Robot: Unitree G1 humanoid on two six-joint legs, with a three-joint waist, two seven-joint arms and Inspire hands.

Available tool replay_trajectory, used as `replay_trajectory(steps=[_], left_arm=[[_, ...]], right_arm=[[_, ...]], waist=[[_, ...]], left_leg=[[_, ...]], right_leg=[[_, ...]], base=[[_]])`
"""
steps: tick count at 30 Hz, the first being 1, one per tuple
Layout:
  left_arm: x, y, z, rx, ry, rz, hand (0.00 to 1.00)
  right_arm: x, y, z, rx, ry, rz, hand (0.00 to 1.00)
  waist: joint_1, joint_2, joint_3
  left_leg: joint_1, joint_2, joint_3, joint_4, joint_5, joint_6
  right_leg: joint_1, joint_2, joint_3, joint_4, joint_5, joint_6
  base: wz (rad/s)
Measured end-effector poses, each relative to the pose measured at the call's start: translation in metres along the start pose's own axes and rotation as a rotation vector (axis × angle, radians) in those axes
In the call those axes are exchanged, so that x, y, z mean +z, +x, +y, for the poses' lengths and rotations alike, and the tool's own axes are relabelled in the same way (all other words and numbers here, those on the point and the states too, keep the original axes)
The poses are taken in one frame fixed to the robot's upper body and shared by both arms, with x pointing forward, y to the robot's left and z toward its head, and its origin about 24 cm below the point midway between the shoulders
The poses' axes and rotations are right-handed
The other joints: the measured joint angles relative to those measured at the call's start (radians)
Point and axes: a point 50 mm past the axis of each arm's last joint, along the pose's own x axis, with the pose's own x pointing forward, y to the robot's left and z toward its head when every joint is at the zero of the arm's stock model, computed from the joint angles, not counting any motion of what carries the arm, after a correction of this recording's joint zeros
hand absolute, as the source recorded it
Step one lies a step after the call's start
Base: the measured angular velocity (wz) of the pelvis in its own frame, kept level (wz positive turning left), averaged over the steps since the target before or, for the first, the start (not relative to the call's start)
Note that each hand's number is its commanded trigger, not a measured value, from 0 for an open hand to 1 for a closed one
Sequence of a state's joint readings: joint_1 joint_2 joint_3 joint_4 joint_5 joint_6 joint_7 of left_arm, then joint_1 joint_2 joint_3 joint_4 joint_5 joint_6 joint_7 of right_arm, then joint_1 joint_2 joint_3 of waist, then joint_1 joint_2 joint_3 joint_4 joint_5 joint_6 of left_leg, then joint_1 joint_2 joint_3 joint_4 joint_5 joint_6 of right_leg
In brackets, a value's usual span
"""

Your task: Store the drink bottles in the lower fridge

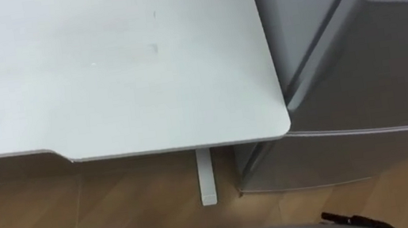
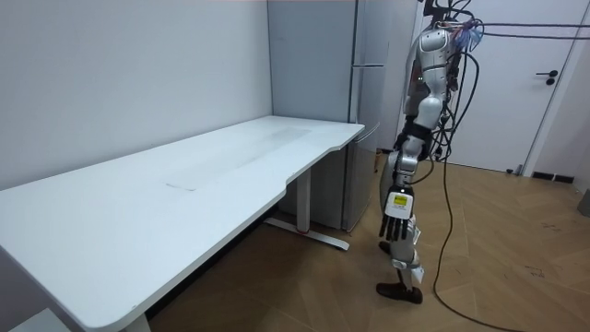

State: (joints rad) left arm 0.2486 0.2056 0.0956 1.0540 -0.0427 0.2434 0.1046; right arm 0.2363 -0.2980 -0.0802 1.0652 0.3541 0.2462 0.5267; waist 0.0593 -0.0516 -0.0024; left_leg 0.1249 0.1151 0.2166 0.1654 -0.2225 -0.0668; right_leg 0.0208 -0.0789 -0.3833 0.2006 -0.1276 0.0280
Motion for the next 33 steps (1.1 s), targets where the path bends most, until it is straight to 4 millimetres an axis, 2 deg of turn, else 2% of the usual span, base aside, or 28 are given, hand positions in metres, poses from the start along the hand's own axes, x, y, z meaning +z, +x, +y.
replay_trajectory(steps=[6,9,12,19,33], left_arm=[[-0.007,0.0,-0.001,0.001,0.015,0.018,0.0],[-0.012,0.0,-0.003,-0.001,0.001,0.021,0.0],[-0.015,0.0,-0.002,0.001,-0.018,0.029,0.0],[-0.015,0.0,-0.001,0.003,-0.027,0.023,0.0],[-0.013,0.0,-0.009,-0.035,0.081,0.009,0.0]], right_arm=[[-0.016,0.002,-0.002,-0.048,0.14,-0.016,0.0],[-0.024,0.001,-0.005,-0.067,0.207,-0.016,0.0],[-0.027,0.002,-0.004,-0.077,0.248,-0.021,0.0],[-0.031,0.003,-0.006,-0.116,0.264,-0.008,0.0],[-0.029,0.005,-0.005,-0.167,0.228,-0.011,0.0]], waist=[[-0.005,0.01,0.0036],[-0.007,0.018,0.0026],[-0.02,0.018,0.0026],[-0.033,0.014,-0.004],[-0.033,0.012,0.0005]], left_leg=[[0.002,-0.001,-0.001,-0.005,-0.003,0.003],[0.004,-0.004,-0.002,-0.014,-0.005,0.006],[0.007,-0.006,-0.002,-0.012,-0.006,0.007],[0.008,-0.006,0.0,-0.006,-0.005,0.007],[0.009,-0.006,0.003,-0.003,-0.005,0.007]], right_leg=[[-0.003,-0.002,-0.001,0.006,-0.002,0.001],[-0.002,-0.006,-0.001,0.01,-0.004,0.004],[-0.002,-0.007,-0.001,0.013,-0.006,0.006],[0.002,-0.007,0.001,0.005,-0.007,0.007],[-0.003,-0.006,0.008,0.005,-0.008,0.006]], base=[[0.01],[0.01],[0.0],[0.0],[0.0]])
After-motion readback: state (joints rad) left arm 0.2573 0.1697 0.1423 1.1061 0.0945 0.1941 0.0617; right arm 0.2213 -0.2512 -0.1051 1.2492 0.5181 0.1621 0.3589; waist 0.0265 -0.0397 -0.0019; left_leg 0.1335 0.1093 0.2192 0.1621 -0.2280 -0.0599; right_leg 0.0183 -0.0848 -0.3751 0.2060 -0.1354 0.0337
